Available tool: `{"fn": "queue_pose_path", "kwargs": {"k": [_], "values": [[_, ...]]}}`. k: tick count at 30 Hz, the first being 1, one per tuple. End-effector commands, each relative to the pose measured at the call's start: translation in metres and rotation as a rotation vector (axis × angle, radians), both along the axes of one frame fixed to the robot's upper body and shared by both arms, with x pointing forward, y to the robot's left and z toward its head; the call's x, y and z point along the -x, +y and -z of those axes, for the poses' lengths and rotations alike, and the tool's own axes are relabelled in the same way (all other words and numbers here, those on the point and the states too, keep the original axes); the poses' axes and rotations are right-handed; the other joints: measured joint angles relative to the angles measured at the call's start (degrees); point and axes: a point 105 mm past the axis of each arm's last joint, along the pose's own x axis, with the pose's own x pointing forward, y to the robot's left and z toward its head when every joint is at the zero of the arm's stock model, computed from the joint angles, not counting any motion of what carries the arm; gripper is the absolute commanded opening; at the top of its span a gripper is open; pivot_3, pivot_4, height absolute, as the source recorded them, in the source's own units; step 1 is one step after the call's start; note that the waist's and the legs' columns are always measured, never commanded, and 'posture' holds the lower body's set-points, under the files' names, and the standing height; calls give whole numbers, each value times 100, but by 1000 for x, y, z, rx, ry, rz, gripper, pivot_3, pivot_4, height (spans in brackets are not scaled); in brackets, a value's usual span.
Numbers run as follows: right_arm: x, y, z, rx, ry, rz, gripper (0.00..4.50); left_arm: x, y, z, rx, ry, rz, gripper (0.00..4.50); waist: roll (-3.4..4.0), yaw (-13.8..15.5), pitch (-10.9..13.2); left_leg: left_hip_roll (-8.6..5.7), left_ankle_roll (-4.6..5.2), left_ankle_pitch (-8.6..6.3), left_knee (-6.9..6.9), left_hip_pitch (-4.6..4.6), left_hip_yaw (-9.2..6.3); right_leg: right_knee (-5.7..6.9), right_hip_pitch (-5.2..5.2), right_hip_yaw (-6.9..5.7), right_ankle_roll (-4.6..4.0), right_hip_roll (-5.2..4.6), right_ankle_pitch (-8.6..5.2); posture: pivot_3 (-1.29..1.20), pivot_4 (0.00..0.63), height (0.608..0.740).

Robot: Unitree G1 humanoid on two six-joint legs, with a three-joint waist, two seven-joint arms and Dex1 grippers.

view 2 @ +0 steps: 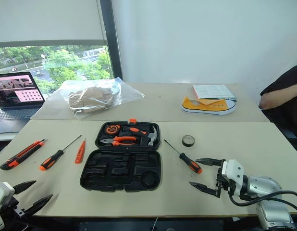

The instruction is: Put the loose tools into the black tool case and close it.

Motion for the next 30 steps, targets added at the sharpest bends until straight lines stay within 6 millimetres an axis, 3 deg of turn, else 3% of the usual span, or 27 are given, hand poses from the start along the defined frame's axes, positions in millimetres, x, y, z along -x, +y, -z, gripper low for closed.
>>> {"fn": "queue_pose_path", "kwargs": {"k": [1, 3, 8, 12, 16, 23, 27, 30], "values": [[3, 8, -8, -19, -41, -37, 4428, -2, 3, -16, 37, -79, -42, 4500, 0, 0, 0, 0, 0, 0, 0, 0, 0, 0, 0, 0, 0, 0, 0, 0, 150, 740], [8, 24, -15, -109, -19, -89, 4428, 2, 17, -23, 124, -118, -162, 4500, -1, -11, 0, 1, 0, 0, 0, 0, 0, -1, 0, 1, 0, 0, 0, 0, 150, 740], [4, 59, -69, -379, -187, -116, 4428, 31, 49, -6, 242, -96, -435, 4500, -1, -60, -1, 6, -7, 4, 0, 6, -2, 9, -1, 10, -1, 0, 0, 0, 150, 740], [6, 74, -79, -429, -237, -115, 4428, 26, 49, -8, 368, -46, -484, 4500, -15, 23, -7, 3, -4, 1, 0, 2, -4, 8, -2, 1, -1, 1, 0, 0, 150, 740], [5, 75, -75, -414, -215, -111, 4428, -5, 36, -26, 430, 3, -417, 4500, -23, 176, -12, -9, -2, 1, 6, -4, -12, 10, 2, -18, -2, 2, 0, 0, 150, 740], [3, 75, -69, -389, -190, -107, 4428, -72, 26, -42, 293, 191, -378, 4500, -22, 125, -12, -13, -11, 7, 12, 2, -15, 25, 8, -24, -2, 6, 0, 0, 150, 740], [3, 77, -66, -381, -181, -109, 4428, -98, 31, -44, 221, 234, -392, 4500, -18, 18, -9, -10, -22, 14, 5, 7, -7, 31, 0, -27, -3, 10, 1, 0, 150, 740], [3, 77, -65, -377, -182, -105, 4428, -119, 22, -34, 185, 327, -332, 4500, -17, -9, -9, -11, -27, 16, 1, 5, -4, 32, -6, -37, -7, 29, 0, 0, 150, 740]]}}
